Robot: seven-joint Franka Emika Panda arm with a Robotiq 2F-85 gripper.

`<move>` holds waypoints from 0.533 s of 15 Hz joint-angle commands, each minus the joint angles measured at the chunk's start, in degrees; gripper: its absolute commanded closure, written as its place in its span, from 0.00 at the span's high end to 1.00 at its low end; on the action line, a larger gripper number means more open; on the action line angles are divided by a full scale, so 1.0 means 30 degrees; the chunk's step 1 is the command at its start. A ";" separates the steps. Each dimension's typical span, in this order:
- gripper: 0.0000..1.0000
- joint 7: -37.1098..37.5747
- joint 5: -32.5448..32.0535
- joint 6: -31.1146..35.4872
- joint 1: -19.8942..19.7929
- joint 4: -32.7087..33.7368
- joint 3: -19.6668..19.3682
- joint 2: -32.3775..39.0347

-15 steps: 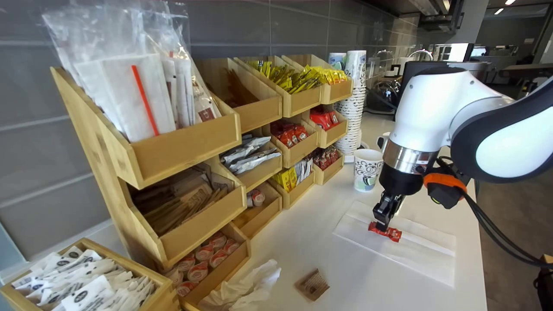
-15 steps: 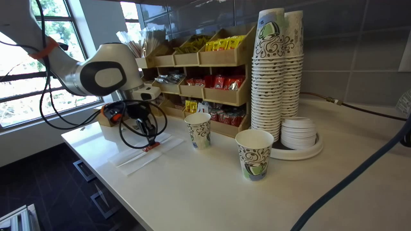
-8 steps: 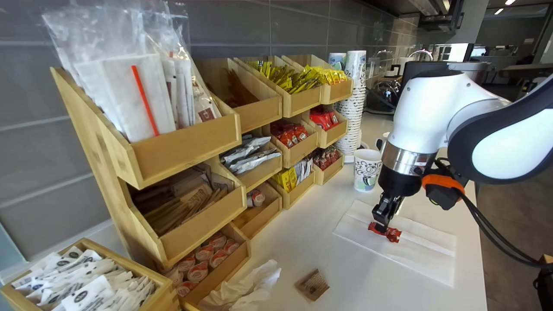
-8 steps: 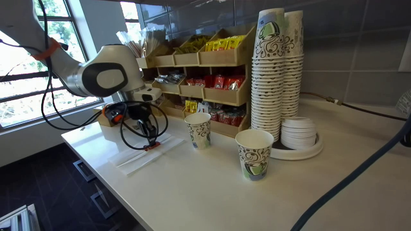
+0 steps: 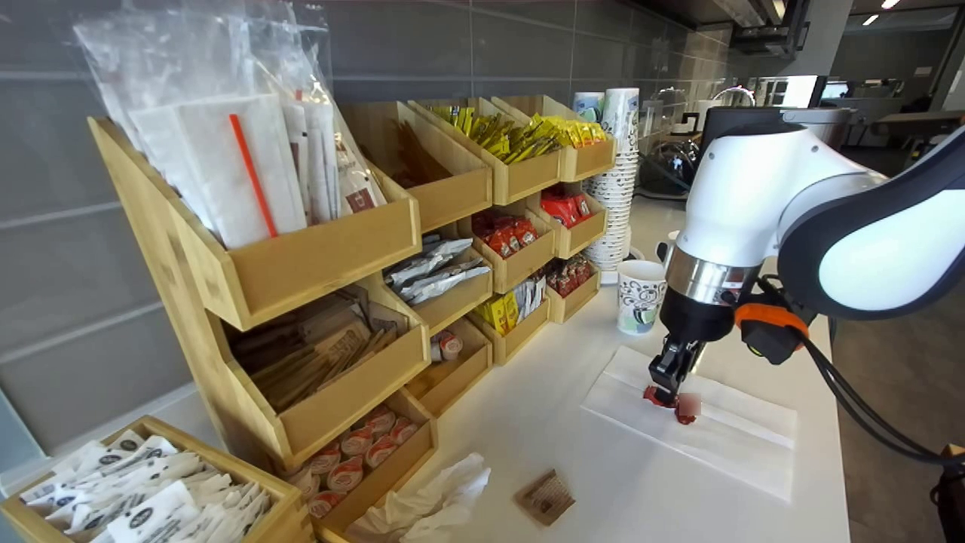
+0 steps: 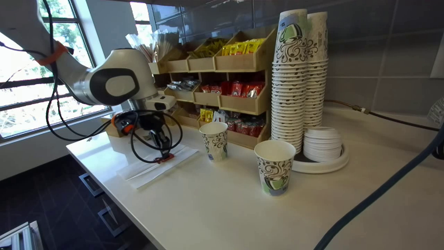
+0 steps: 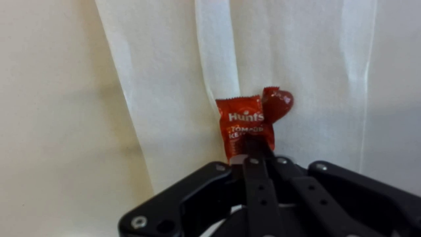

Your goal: Squeeze the sauce out of the orange sachet on the napkin on the counter

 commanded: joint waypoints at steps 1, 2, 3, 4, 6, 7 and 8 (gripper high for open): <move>0.00 0.0340 -0.0479 0.0290 0.0217 0.0250 -0.0284 0.0333; 0.00 0.0394 -0.0523 0.0297 0.0235 0.0258 -0.0268 0.0315; 0.00 0.0387 -0.0519 0.0288 0.0247 0.0249 -0.0261 0.0252; 0.00 0.0407 -0.0540 0.0300 0.0259 0.0253 -0.0253 0.0233; 0.00 0.0449 -0.0584 0.0325 0.0278 0.0265 -0.0244 0.0167; 0.00 0.0480 -0.0627 0.0335 0.0286 0.0273 -0.0241 0.0125; 0.00 0.0508 -0.0688 0.0372 0.0294 0.0279 -0.0237 0.0097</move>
